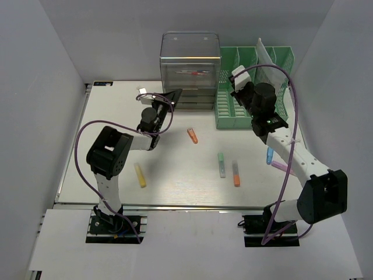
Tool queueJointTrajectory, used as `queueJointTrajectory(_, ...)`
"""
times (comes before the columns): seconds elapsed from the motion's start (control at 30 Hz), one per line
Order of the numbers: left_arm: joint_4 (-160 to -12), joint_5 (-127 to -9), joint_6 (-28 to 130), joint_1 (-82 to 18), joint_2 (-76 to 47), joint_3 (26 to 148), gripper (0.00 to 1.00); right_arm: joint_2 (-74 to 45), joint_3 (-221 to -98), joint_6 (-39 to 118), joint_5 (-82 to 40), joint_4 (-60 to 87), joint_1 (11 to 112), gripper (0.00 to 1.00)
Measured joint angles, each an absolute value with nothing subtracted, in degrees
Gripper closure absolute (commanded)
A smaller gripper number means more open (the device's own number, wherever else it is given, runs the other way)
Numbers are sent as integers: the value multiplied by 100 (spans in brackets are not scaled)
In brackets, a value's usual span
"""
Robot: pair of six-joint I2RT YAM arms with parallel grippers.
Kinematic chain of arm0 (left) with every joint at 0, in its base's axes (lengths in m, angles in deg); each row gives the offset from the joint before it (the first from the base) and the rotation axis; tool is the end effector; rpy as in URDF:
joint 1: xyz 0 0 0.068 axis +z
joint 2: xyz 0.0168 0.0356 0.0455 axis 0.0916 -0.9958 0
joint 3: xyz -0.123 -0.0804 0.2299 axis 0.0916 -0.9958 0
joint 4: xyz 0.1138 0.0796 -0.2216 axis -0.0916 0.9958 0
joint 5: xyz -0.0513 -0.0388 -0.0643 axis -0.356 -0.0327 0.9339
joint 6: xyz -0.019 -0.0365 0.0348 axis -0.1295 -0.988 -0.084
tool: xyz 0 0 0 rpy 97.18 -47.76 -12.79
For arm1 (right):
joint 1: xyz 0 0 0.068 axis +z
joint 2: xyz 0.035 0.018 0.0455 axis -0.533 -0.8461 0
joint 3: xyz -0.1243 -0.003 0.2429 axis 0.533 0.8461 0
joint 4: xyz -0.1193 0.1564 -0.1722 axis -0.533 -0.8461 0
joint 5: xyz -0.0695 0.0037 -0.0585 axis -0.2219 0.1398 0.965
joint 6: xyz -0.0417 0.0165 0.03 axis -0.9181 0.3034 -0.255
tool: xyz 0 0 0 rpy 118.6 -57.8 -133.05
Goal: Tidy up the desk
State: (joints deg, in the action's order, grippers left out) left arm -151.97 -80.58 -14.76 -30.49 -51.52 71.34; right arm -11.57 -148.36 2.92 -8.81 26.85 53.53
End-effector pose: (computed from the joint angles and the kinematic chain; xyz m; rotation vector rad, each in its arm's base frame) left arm 0.3761 -0.1744 0.2148 -0.7204 1.3223 -1.4330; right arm 0.3075 0.1169 0.3694 -0.6279 1.4648 -0.1776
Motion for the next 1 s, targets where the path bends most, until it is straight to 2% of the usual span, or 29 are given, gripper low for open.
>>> queueJointTrajectory(0.17,-15324,-8051,-1476,-3049,-5152,7053,100,-1067,-14836,568,-1012,2392,5220,100)
queueJointTrajectory(0.2,-15339,-8047,-1472,-3049,-5152,7007,94,-1060,-14836,609,-1058,2351,5202,77)
queueJointTrajectory(0.27,-15330,-8014,-1435,-3049,-5139,6876,81,-1041,-14836,736,-1202,2207,5148,50)
queueJointTrajectory(0.3,-15289,-7979,-1391,-3049,-5104,6782,60,-1028,-14843,754,-1325,2097,5110,29)
queueJointTrajectory(0.33,-15186,-7940,-1321,-3049,-5052,6706,50,-1015,-14854,852,-1438,1981,5082,23)
queueJointTrajectory(0.4,-14836,-7843,-1133,-3049,-4905,6634,44,-1001,-14941,913,-1775,1605,5025,18)
queueJointTrajectory(0.47,-14401,-7712,-869,-3049,-4680,6634,34,-997,-15046,1005,-2109,1265,4977,22)
queueJointTrajectory(0.53,-13951,-7601,-519,-3049,-4394,6636,23,-951,-15068,1158,-2457,1033,4938,34)
queueJointTrajectory(0.57,-13778,-7568,-386,-3049,-4274,6647,20,-925,-15066,1239,-2588,937,4920,58)
queueJointTrajectory(0.63,-13354,-7500,-139,-3049,-4103,6756,18,-862,-15062,1431,-2859,792,4898,90)
queueJointTrajectory(0.67,-13197,-7467,-45,-3049,-4075,6813,18,-820,-15037,1591,-2979,764,4877,100)
queueJointTrajectory(0.73,-12983,-7439,49,-3042,-4086,6876,20,-728,-14972,1862,-3178,742,4820,100)
queueJointTrajectory(0.8,-12838,-7397,28,-3029,-4188,6905,33,-645,-14882,2177,-3342,738,4752,100)
queueJointTrajectory(0.83,-12838,-7376,-16,-3021,-4291,6920,44,-615,-14843,2319,-3381,736,4719,100)
queueJointTrajectory(0.87,-12865,-7345,-91,-3014,-4424,6953,50,-591,-14799,2432,-3434,742,4691,100)
queueJointTrajectory(0.93,-13026,-7308,-257,-3010,-4733,6979,62,-549,-14703,2679,-3561,738,4612,62)
queueJointTrajectory(0.97,-13162,-7297,-351,-3010,-4892,6979,72,-536,-14670,2762,-3644,729,4564,56)
queueJointTrajectory(1.0,-13328,-7297,-471,-3007,-5080,6981,76,-534,-14657,2821,-3718,716,4525,55)
